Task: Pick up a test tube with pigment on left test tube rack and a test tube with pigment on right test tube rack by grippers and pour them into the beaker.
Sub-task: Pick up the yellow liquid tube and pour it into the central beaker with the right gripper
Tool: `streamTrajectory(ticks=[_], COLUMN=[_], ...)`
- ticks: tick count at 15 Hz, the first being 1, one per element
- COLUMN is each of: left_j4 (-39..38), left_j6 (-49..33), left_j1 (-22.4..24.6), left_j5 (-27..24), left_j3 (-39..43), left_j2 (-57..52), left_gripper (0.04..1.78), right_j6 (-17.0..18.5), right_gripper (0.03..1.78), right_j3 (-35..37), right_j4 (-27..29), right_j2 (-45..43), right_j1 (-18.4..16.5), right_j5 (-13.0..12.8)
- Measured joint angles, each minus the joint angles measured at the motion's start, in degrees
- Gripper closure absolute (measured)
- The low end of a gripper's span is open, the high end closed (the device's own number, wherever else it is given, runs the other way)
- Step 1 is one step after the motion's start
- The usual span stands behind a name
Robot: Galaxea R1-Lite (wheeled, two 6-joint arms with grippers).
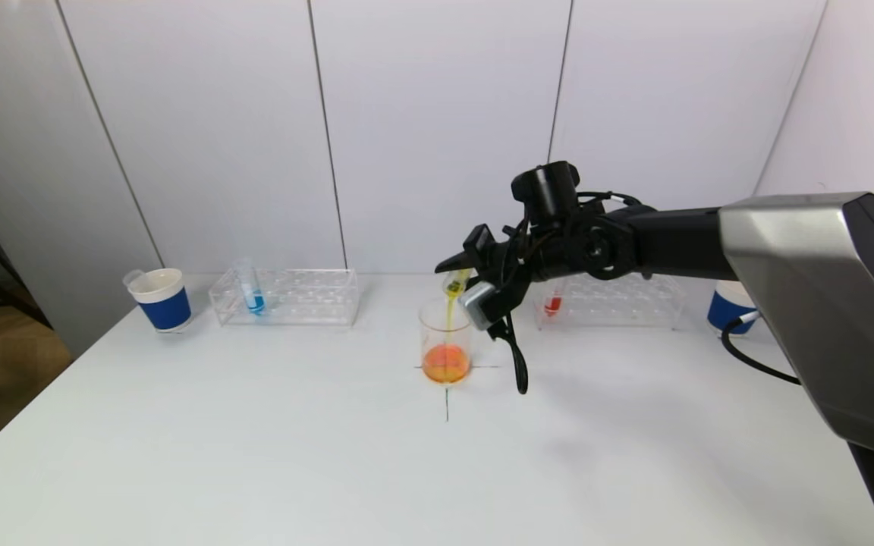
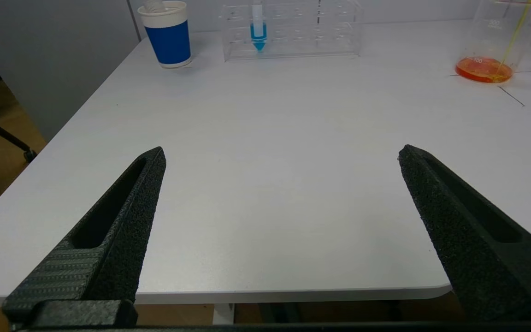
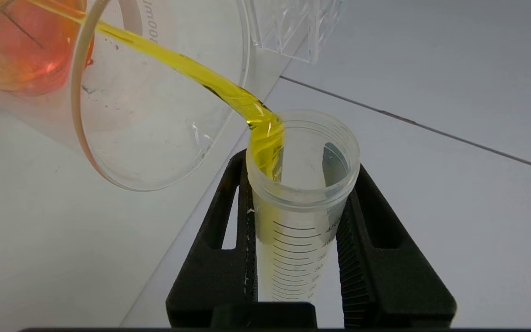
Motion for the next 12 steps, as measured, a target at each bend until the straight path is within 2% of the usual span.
streamTrajectory(ticks=[12], left_j4=[0.0], left_j6=[0.0], left_j1=[0.0], left_j5=[0.0], left_j3=[0.0], left_j2=[0.0], left_gripper=[0.06], right_j6=[-7.7], right_gripper=[1.27], right_j3=[0.7], right_j4=[-1.2], right_j2=[-0.8], right_j1=[0.9], right_j5=[-7.4])
